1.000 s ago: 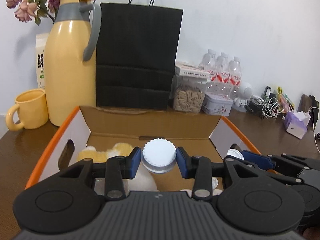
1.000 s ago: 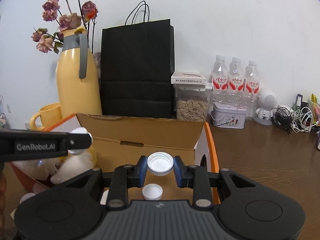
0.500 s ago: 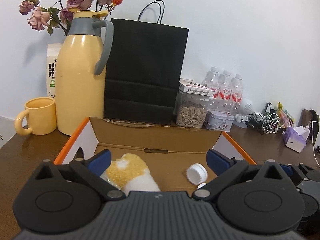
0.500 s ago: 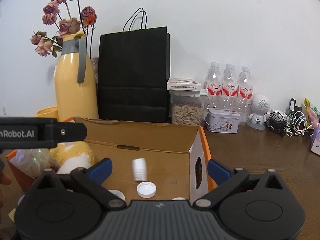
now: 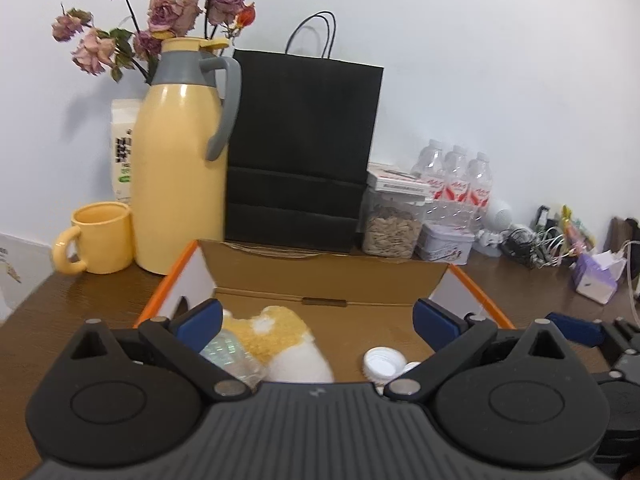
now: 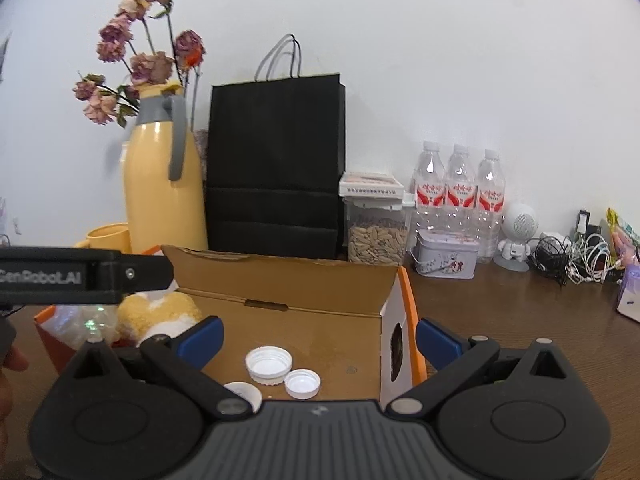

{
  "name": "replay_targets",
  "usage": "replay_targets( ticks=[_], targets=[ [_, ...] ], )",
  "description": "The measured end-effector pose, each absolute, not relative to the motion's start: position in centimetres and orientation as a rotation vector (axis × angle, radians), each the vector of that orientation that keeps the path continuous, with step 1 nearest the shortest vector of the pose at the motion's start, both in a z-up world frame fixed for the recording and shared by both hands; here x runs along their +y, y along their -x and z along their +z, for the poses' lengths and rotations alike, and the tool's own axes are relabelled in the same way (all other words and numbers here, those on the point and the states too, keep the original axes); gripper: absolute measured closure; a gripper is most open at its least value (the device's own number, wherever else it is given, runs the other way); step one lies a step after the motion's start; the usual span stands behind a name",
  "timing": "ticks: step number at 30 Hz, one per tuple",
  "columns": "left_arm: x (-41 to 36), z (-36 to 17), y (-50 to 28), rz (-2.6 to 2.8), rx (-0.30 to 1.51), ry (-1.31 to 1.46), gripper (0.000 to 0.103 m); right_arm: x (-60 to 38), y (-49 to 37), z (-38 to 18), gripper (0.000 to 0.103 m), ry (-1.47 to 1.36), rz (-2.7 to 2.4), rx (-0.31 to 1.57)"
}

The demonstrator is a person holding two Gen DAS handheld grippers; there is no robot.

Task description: Organize objects

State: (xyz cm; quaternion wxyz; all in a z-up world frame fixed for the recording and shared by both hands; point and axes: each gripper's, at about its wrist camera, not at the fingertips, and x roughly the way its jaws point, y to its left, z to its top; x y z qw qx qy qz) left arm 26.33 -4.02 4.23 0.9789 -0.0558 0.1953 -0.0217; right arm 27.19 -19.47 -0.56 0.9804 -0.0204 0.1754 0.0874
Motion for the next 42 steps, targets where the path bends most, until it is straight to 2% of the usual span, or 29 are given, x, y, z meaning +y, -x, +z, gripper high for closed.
replay_targets(
  ticks=[13, 28, 38, 41, 42],
  targets=[
    [-0.7, 6.5, -20.9, -0.033, 0.374, 0.105, 0.000, -18.6, -21.7, 0.8, 0.000, 0.092, 0.224, 0.348],
    [4.5, 4.5, -15.1, 0.048, 0.502, 0.093, 0.000, -17.6, -16.6, -2.1, 0.000, 0.149, 0.322, 0.534],
    [6.2, 3.2, -11.9, 0.045, 0.539, 0.118, 0.000, -14.9, -16.4, -3.4, 0.000, 0.178, 0.367, 0.622],
    [6.6, 2.6, -11.2, 0.048, 0.556, 0.125, 0.000, -14.5, -16.9, -3.8, 0.004, 0.177, 0.362, 0.637],
    [6.8, 2.4, -11.0, 0.048, 0.563, 0.128, 0.000, -14.5, -17.2, -3.9, 0.008, 0.170, 0.363, 0.644]
  ],
)
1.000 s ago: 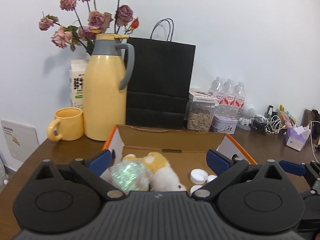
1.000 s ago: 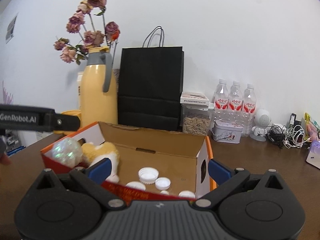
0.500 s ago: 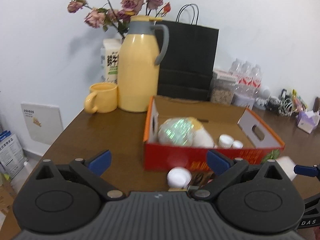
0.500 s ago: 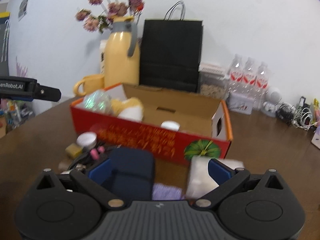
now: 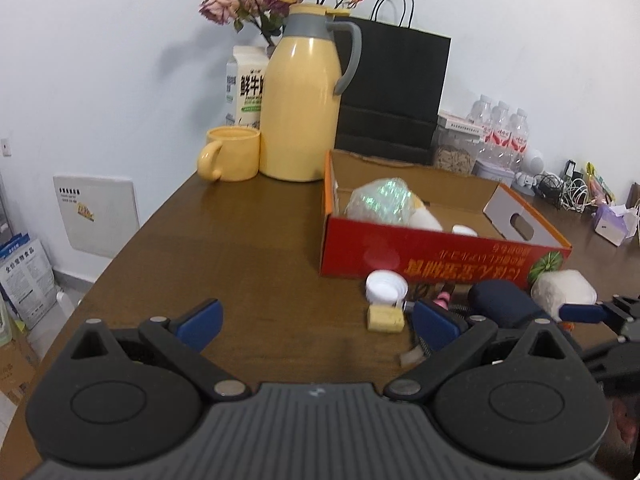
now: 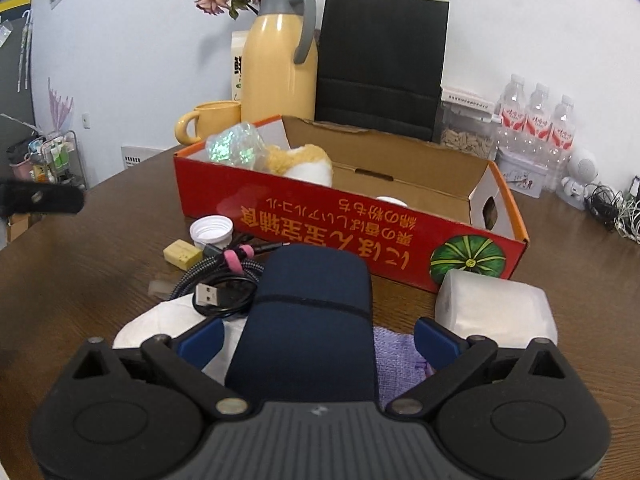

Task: Organize objects
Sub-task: 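Grasp the navy blue zippered case with the right tool, then grasp the black cable with pink tie using the left tool while the right tool holds the case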

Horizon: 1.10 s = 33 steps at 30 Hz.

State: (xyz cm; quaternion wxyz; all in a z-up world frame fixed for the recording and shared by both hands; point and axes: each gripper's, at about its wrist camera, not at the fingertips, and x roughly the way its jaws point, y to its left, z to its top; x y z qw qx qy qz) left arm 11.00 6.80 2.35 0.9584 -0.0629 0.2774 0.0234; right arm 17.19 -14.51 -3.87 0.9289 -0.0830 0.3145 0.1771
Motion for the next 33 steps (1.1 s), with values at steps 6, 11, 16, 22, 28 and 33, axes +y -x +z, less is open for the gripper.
replay_targets(
  ticks=[6, 11, 16, 22, 28, 33],
  targets=[
    [7.5, 1.5, -10.2, 0.037, 0.581, 0.149, 0.000, -14.8, -18.0, -4.4, 0.024, 0.100, 0.382, 0.675],
    [7.6, 1.2, -10.1, 0.039, 0.588, 0.159, 0.000, -15.3, -18.1, -4.5, 0.035, 0.054, 0.405, 0.676],
    [7.4, 1.1, -10.2, 0.036, 0.590, 0.161, 0.000, -15.2, -17.7, -4.3, 0.041, 0.061, 0.404, 0.645],
    [7.1, 1.2, -10.2, 0.029, 0.592, 0.159, 0.000, -15.3, -16.9, -3.9, 0.042, 0.078, 0.394, 0.599],
    [5.9, 1.3, -10.9, 0.004, 0.591, 0.152, 0.000, -16.6, -15.9, -2.7, 0.042, 0.055, 0.376, 0.532],
    [3.9, 1.0, -11.9, -0.030, 0.609, 0.134, 0.000, -18.0, -14.7, -1.6, 0.042, 0.039, 0.361, 0.472]
  ],
)
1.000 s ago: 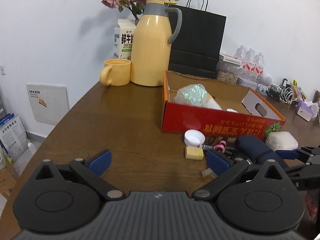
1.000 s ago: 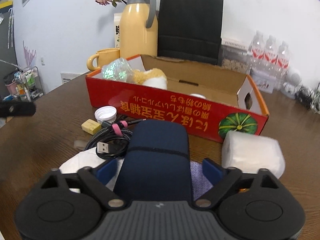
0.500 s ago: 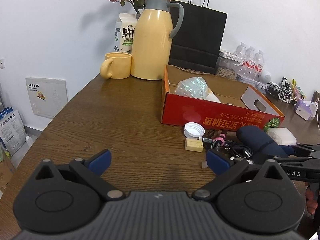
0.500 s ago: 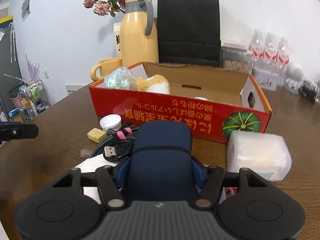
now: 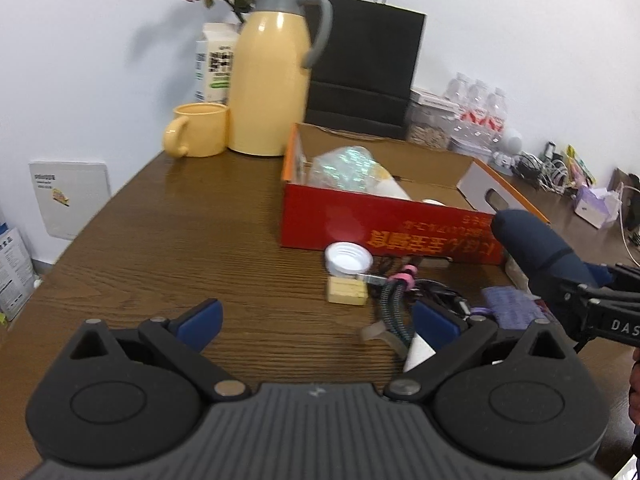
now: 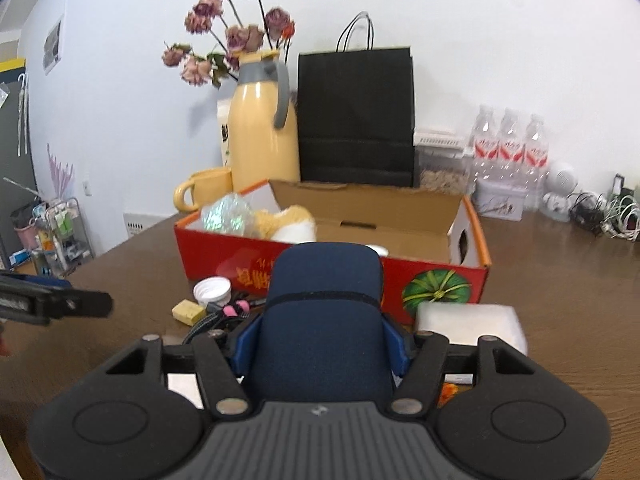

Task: Organize objects
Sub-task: 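Grasp the black cable with pink tie using the left tool while the right tool holds the case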

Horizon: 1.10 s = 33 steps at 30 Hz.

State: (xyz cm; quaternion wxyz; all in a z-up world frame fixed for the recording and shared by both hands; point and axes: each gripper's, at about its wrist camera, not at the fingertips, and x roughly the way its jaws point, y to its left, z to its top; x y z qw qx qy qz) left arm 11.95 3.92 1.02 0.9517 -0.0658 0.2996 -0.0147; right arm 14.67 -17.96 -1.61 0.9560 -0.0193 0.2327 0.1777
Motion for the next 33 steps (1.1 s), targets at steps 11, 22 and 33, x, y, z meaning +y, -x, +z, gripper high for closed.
replay_targets(
  ticks=[11, 22, 33],
  targets=[
    [-1.3, -0.1, -15.1, -0.103, 0.644, 0.082, 0.000, -21.3, -14.4, -2.0, 0.042, -0.006, 0.320, 0.450],
    [-5.0, -1.4, -17.4, -0.138, 0.645, 0.047, 0.013, -21.7, -14.6, -3.2, 0.042, 0.007, 0.325, 0.446],
    [-5.2, -1.9, -17.7, -0.130, 0.641, 0.084, 0.048, -21.5, -14.5, -3.8, 0.042, 0.018, 0.327, 0.435]
  ],
)
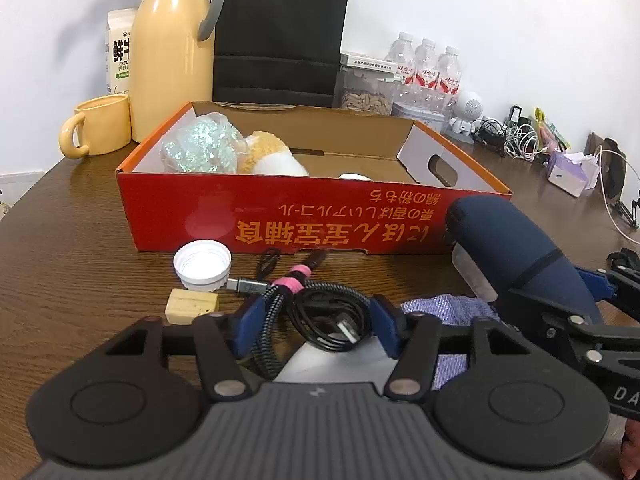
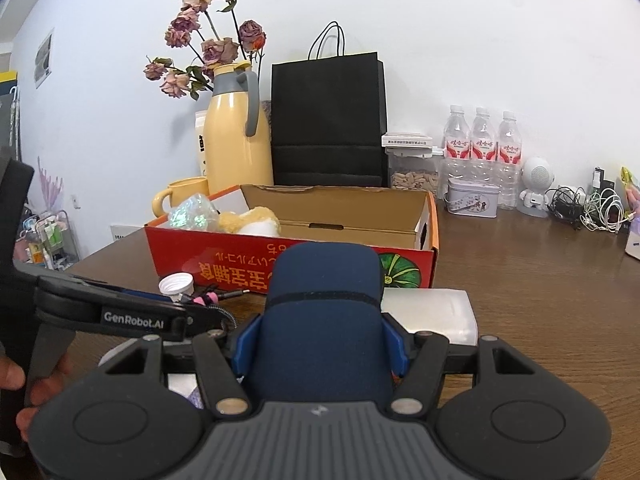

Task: Organize objects
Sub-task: 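Grasp the black cable with pink tie using the left tool while the right tool holds the case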

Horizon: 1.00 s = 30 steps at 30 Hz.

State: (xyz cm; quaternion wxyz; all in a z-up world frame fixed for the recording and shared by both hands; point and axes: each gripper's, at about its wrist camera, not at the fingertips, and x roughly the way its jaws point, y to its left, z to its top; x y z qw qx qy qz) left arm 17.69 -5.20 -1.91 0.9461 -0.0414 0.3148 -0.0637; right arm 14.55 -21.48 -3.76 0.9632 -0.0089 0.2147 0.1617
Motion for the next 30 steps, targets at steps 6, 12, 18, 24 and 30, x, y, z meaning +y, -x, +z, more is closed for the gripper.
replay_targets(
  ticks=[6, 12, 18, 24, 30],
  targets=[
    [-5.1, -1.7, -17.2, -0.148, 0.623, 0.099, 0.059, -21.5, -14.6, -3.9, 0.042, 0.023, 0.324, 0.435],
    [-5.1, -1.5, -16.6, -0.154, 0.609, 0.086, 0.059, -21.4, -14.6, -4.0, 0.042, 0.027, 0.320, 0.437],
    [-5.4, -1.7, -16.3, -0.181, 0.612, 0.065, 0.059, -21.5, -14.6, -4.1, 0.042, 0.028, 0.317, 0.438],
    [-5.9, -2.2, -17.2, -0.184, 0.651, 0.058, 0.057, -21.5, -14.6, -4.2, 0.042, 0.027, 0.318, 0.439],
    [-5.7, -2.1, -17.0, -0.198, 0.631, 0.083, 0.062, -21.5, -14.7, -4.4, 0.042, 0.024, 0.318, 0.443]
  ],
)
